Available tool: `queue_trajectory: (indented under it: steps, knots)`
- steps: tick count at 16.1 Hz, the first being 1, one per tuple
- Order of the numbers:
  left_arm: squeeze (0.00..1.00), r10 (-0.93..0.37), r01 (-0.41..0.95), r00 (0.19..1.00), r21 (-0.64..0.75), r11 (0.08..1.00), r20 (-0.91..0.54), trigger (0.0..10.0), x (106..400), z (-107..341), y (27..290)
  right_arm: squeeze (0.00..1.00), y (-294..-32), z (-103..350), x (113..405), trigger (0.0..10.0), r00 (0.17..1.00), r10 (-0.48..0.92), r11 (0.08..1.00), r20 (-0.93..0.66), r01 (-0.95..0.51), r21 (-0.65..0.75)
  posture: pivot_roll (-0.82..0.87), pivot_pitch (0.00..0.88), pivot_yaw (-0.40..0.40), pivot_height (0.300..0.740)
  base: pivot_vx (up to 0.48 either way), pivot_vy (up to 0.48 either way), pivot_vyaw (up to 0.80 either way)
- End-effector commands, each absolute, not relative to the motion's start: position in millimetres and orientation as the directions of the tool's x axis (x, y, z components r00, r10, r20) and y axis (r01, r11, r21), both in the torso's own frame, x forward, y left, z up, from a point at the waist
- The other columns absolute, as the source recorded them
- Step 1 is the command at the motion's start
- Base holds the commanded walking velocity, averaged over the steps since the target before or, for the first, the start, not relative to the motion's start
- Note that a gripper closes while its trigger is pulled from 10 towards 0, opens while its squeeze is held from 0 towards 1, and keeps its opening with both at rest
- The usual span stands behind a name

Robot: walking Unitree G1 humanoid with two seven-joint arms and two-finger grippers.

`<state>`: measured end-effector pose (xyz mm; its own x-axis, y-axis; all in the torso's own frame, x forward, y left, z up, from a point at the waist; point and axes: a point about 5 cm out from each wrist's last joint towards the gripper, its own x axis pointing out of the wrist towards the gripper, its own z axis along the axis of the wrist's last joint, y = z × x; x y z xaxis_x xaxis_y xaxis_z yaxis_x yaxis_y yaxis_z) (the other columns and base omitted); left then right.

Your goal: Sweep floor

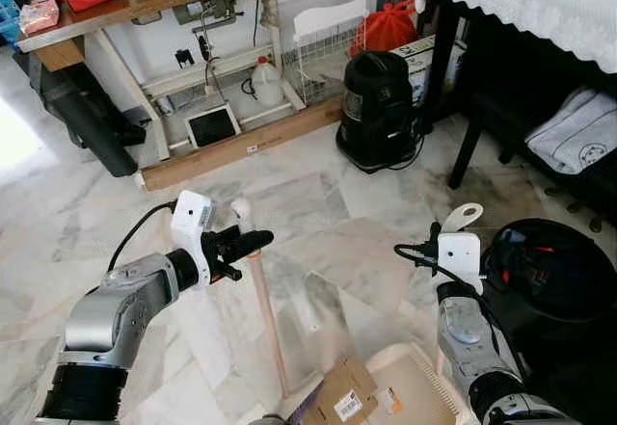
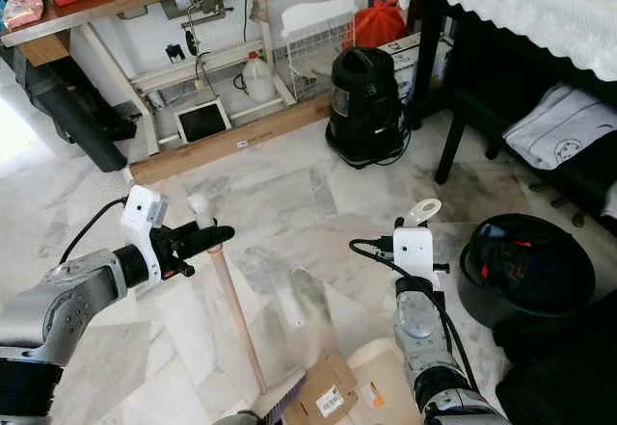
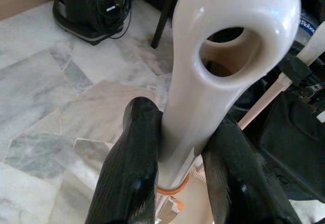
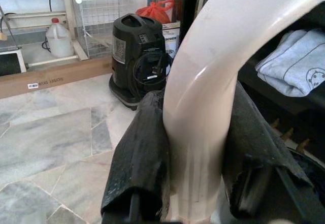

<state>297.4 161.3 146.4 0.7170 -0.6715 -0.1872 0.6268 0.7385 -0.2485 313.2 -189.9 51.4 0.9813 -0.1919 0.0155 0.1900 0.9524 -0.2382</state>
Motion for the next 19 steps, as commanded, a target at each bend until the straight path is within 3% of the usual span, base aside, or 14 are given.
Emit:
queue_trajectory:
  steps: [1,16,17,19]
  knots:
    - [0.00,-0.764,0.668,0.637,-0.419,0.614,-0.105,10.0,290,145,148,0.00,-182,42,309,10.0,0.981,-0.190,0.960,-0.038,0.177,-0.218,0.16,0.139,0.129,0.740,0.000,0.000,0.00]
    - [0.00,-0.811,0.702,0.584,-0.528,0.478,0.044,10.0,286,164,125,0.00,-186,42,309,10.0,0.977,-0.208,0.954,-0.041,0.194,-0.230,0.16,0.132,0.133,0.740,0.000,0.000,0.00]
    - [0.00,-0.800,0.696,0.599,-0.519,0.496,0.039,10.0,287,164,124,0.00,-186,42,309,10.0,0.977,-0.209,0.953,-0.041,0.195,-0.230,0.16,0.132,0.132,0.740,0.000,0.000,0.00]
    - [0.00,-0.676,0.619,0.736,-0.453,0.641,0.049,10.0,301,170,136,0.00,-186,42,309,10.0,0.977,-0.210,0.953,-0.040,0.195,-0.231,0.16,0.133,0.132,0.740,0.000,0.000,0.00]
